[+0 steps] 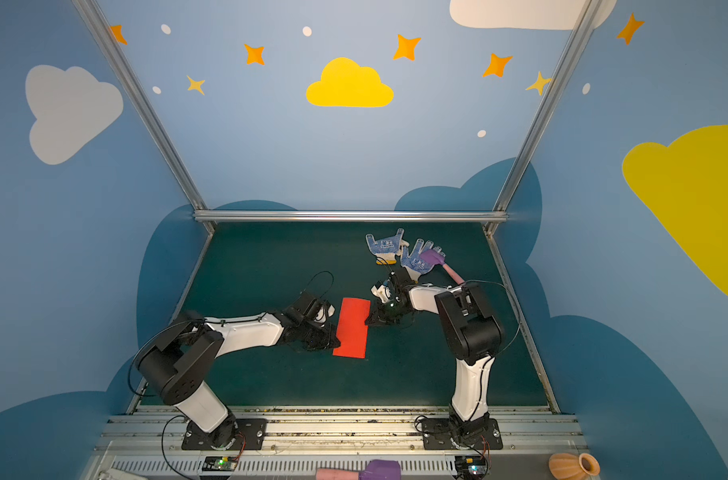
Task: Fold a paper plane with a square sheet of paper (fold left side to right side)
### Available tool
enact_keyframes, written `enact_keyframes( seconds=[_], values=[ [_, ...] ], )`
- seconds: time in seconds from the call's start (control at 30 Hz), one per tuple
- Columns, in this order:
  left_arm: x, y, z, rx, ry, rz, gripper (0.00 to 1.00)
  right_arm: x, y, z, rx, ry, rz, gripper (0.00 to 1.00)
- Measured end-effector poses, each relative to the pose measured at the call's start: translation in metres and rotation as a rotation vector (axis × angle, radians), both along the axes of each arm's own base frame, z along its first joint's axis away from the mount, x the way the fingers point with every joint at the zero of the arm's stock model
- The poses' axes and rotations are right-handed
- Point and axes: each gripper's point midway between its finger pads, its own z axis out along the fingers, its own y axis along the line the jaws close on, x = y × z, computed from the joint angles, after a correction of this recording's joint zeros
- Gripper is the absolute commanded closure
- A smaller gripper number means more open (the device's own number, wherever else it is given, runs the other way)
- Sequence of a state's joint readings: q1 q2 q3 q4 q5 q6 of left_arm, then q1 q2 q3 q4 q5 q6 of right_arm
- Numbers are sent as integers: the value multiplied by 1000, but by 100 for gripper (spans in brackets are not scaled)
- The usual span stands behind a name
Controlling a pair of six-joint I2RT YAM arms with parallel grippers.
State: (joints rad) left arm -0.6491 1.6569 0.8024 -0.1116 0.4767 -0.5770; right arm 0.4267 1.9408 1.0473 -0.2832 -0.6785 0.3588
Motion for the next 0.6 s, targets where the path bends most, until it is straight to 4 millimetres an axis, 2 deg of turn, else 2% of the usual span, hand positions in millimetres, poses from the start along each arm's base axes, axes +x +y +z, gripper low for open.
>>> enact_keyframes(
  seconds=[0.13, 0.2, 0.3, 0.4, 0.5, 0.6],
  values=[
    [22, -10, 40, -41, -68, -9, 97, 1, 0, 0, 2, 2, 0, 100],
    [42, -16, 66, -74, -123, -13, 97, 1, 0, 0, 3, 3, 0, 100],
    [68, -18, 88, -95, -175, -21, 97, 2, 1, 1, 7, 2, 0, 100],
    [86, -16, 85, -81, -168, -41, 97, 2, 1, 0, 7, 3, 0, 100],
    [95, -12, 60, -40, -111, -63, 97, 2, 1, 0, 7, 4, 0, 100],
    [95, -9, 36, 0, -53, -92, 97, 2, 1, 1, 8, 4, 0, 100]
  ],
)
